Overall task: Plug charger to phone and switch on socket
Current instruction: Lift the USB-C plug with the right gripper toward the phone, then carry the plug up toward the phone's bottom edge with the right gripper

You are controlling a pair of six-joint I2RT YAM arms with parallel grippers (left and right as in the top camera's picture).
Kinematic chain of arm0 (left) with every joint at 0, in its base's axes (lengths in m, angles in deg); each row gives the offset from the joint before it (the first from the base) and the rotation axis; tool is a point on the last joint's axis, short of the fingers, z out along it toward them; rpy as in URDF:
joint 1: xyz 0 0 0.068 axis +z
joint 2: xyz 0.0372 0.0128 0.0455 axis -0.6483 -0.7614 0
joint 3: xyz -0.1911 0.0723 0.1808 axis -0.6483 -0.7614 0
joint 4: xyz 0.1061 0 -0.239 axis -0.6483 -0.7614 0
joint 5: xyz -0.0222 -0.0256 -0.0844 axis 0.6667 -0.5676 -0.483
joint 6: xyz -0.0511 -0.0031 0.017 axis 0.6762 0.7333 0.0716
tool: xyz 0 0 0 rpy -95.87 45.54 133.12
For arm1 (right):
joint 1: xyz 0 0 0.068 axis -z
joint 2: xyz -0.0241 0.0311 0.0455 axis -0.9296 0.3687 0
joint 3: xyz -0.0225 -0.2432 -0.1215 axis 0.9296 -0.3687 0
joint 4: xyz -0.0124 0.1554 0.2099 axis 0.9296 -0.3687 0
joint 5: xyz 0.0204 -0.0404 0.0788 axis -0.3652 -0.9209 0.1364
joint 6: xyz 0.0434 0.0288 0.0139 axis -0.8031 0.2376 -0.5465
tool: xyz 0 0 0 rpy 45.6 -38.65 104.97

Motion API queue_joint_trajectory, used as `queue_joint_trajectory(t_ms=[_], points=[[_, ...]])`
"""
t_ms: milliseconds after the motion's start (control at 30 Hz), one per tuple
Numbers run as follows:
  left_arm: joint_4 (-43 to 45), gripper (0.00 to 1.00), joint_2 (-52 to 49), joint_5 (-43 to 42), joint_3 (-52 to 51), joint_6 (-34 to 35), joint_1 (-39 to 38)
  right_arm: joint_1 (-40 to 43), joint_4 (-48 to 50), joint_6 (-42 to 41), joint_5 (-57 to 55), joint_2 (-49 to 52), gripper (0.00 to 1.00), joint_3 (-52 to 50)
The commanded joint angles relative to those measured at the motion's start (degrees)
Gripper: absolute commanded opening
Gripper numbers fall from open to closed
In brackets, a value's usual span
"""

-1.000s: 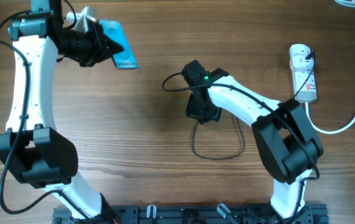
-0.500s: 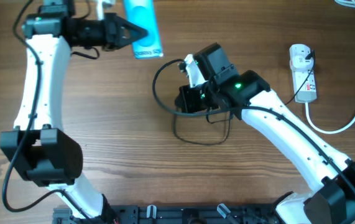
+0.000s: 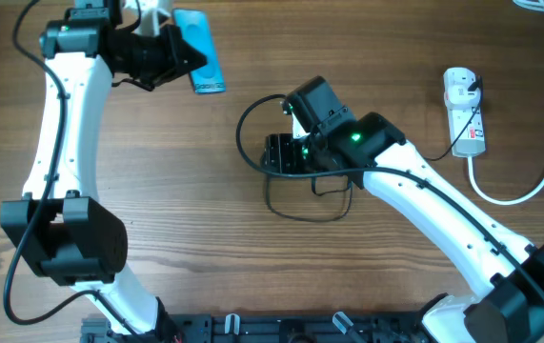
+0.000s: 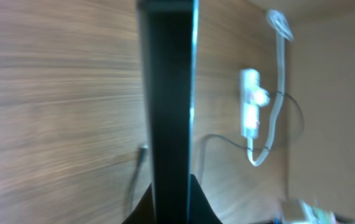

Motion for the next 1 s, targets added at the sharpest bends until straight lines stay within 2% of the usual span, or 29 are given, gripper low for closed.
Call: queue_joint_trajectory(t_ms=[0, 100, 167, 267, 333, 367, 533, 667, 967], points=[[-0.61, 0.04, 0.31, 9.55, 0.39, 8.09, 0.46, 1.09, -5.64, -1.49, -1.64, 5.18, 0.76, 9.40], [-1.31, 0.04, 0.31, 9.53, 0.39, 8.90, 0.44, 1.33, -16.20, -1.49, -6.40, 14.60, 0.77, 23.23], [-2.25, 0.04, 0.31, 9.55, 0.39, 8.90, 0.55, 1.33, -18.53, -5.09, -9.33, 21.33, 0.77, 29.11], [-2.89, 0.04, 0.31, 9.55, 0.39, 8.90, 0.55, 1.33, -17.73, -11.98, -12.72, 26.27, 0.70, 29.11], [-3.19, 0.04, 0.31, 9.55, 0.39, 8.90, 0.55, 1.33, -17.27, -15.26, -13.49, 29.75, 0.54, 29.11], [-3.34, 0.04, 0.31, 9.53, 0.39, 8.87, 0.55, 1.33, -17.14, -16.74, -13.49, 31.36, 0.50, 29.11], [-3.63, 0.04, 0.31, 9.53, 0.39, 8.87, 0.55, 1.33, -15.12, -18.23, -13.44, 36.54, 0.47, 29.07], [-4.02, 0.04, 0.31, 9.55, 0.39, 8.85, 0.55, 1.27, -13.62, -18.21, -13.60, 37.92, 0.39, 28.63], [-4.28, 0.04, 0.31, 9.53, 0.39, 8.85, 0.55, 1.27, -11.23, -18.16, -11.30, 40.52, 0.38, 27.12]])
